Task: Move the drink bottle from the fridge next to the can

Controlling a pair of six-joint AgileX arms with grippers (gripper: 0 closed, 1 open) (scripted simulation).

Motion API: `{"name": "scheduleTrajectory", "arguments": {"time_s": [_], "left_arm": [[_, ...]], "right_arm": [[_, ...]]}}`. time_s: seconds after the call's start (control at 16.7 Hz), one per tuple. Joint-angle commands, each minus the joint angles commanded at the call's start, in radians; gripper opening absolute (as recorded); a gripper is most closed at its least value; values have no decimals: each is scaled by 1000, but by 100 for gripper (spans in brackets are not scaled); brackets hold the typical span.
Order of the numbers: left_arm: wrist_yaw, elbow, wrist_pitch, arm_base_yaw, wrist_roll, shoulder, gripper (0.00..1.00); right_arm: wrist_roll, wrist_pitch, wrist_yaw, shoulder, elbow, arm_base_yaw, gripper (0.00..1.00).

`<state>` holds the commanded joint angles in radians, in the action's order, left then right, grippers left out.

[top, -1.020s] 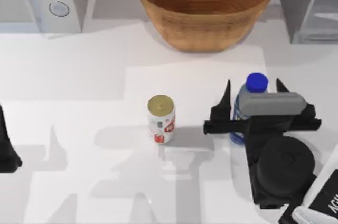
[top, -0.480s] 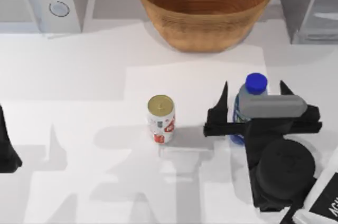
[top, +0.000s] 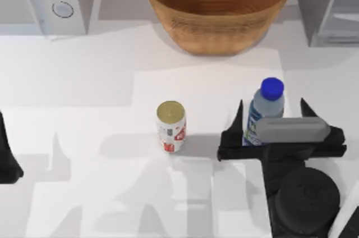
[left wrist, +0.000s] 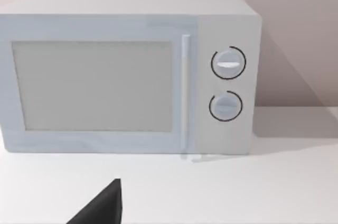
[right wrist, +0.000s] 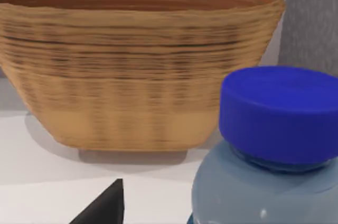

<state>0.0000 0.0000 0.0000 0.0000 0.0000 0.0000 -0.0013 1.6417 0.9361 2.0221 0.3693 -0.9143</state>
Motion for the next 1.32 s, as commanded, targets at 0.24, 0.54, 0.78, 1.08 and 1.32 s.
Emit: {"name": "scheduleTrajectory", "arguments": {"time_s": [0.24,0.54,0.78,1.08,1.32], "left_arm": [[0,0,0,0,0,0,100],[0,0,0,0,0,0,100],[0,0,0,0,0,0,100],[0,0,0,0,0,0,100],[0,0,0,0,0,0,100]], "right_arm": [[-1,-22,-56,-62,-17,19,100],[-2,-209,-279,-367,-92,139,100],[-1,-497,-495,-727,-179,309,100],[4,-916,-730,-1229,-270,542,100],[5,-1249,-855,-1607,-327,722,100]]}}
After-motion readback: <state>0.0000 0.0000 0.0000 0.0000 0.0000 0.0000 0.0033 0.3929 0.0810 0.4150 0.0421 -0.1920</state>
